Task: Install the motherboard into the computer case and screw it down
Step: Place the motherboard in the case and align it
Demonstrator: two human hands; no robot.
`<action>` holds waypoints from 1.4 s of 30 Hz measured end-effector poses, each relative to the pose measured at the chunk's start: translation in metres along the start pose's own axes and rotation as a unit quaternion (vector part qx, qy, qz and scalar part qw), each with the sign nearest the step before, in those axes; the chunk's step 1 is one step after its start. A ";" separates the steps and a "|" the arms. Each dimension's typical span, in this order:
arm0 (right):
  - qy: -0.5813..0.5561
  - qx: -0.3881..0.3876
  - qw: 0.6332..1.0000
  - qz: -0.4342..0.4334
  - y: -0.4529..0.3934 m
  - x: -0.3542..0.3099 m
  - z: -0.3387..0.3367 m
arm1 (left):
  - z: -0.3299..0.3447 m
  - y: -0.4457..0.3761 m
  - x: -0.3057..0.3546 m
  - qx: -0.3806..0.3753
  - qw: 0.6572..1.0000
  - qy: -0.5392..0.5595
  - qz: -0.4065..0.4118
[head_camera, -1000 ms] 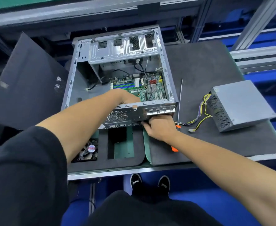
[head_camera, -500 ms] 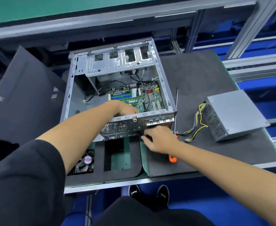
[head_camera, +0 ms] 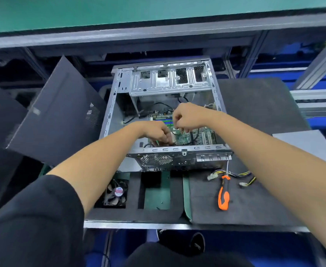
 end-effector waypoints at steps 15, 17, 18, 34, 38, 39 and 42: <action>-0.052 -0.367 0.924 0.097 -0.016 0.050 0.100 | 0.032 -0.040 0.013 -0.090 0.987 -0.129 0.044; -0.041 -0.372 0.923 0.090 -0.018 0.048 0.103 | 0.032 -0.039 0.012 -0.095 0.989 -0.100 0.045; -0.048 -0.375 0.921 0.090 -0.018 0.047 0.104 | 0.031 -0.040 0.010 -0.100 0.990 -0.093 0.043; -0.059 -0.436 0.898 0.035 -0.021 0.039 0.107 | 0.019 -0.046 -0.005 -0.110 0.990 -0.084 0.019; -0.066 -0.434 0.896 0.070 -0.018 0.040 0.103 | -0.036 -0.037 0.003 0.129 0.989 0.003 0.072; -0.075 -0.434 0.894 0.080 -0.016 0.040 0.103 | -0.047 -0.035 -0.002 0.192 0.979 0.004 0.063; -0.131 -0.385 0.908 0.101 -0.021 0.041 0.087 | -0.067 -0.033 -0.029 0.308 0.948 -0.073 -0.048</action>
Point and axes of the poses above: each hand's wrist, its own y-axis away from the middle knuckle, its own z-axis out of the palm, x = y × z, the point moved 8 cm from there along -y, towards the middle knuckle, and after that the axes turned 10 degrees about -z, right-handed, at the moved point
